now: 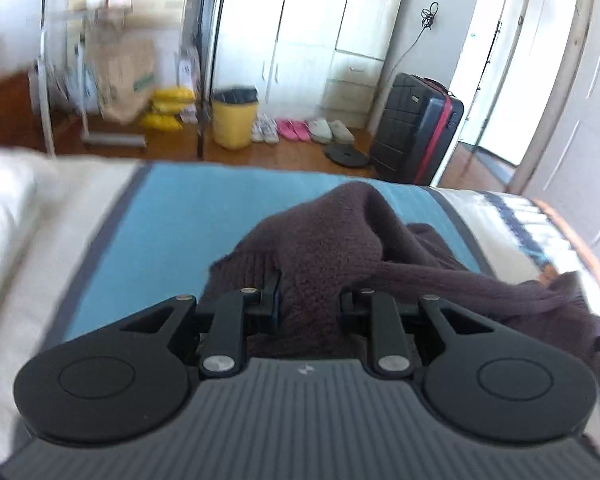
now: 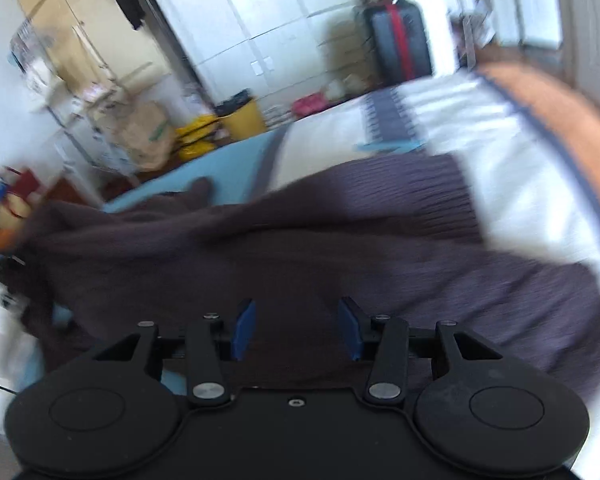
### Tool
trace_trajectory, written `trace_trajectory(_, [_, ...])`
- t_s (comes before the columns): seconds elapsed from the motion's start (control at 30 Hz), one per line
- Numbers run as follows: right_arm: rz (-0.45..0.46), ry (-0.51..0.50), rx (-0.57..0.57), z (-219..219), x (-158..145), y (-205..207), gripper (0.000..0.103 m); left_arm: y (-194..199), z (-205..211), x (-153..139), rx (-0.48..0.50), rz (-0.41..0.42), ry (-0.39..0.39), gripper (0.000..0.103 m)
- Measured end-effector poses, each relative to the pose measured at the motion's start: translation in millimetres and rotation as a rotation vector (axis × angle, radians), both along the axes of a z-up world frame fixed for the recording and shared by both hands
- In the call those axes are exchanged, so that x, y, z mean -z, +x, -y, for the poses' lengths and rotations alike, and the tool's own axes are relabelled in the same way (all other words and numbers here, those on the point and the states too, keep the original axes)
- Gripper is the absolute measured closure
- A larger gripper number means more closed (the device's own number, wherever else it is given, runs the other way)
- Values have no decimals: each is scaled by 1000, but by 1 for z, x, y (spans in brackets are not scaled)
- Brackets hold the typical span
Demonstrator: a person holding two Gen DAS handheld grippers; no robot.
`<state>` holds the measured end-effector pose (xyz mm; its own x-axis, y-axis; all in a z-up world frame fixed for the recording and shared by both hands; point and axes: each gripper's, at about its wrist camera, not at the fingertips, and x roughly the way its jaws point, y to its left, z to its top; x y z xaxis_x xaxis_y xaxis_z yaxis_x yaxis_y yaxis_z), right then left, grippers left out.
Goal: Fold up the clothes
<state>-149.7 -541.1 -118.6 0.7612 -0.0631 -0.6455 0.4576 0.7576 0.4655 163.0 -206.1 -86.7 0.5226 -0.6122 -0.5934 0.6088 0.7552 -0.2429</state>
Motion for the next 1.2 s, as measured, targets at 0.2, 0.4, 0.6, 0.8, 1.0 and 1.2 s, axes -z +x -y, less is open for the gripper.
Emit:
trace_trajectory(0.2, [-4, 199, 246, 25, -5, 50, 22, -26, -16, 2, 79, -28, -10, 81])
trace_trajectory(0.4, [-59, 274, 406, 40, 14, 95, 22, -33, -42, 22, 73, -173, -63, 81])
trace_trajectory(0.6, [-135, -172, 342, 21, 6, 114, 94, -4, -66, 45, 31, -353, -253, 78])
trace_trajectory(0.8, [27, -346, 288, -13, -74, 45, 95, 2, -81, 52, -54, -401, -314, 78])
trace_trajectory(1.0, [-38, -268, 192, -58, -80, -45, 95, -14, -65, 35, -37, -278, -217, 77])
trace_trajectory(1.2, [-142, 8, 120, -94, -20, -91, 95, -26, -51, 26, -107, -211, -100, 59])
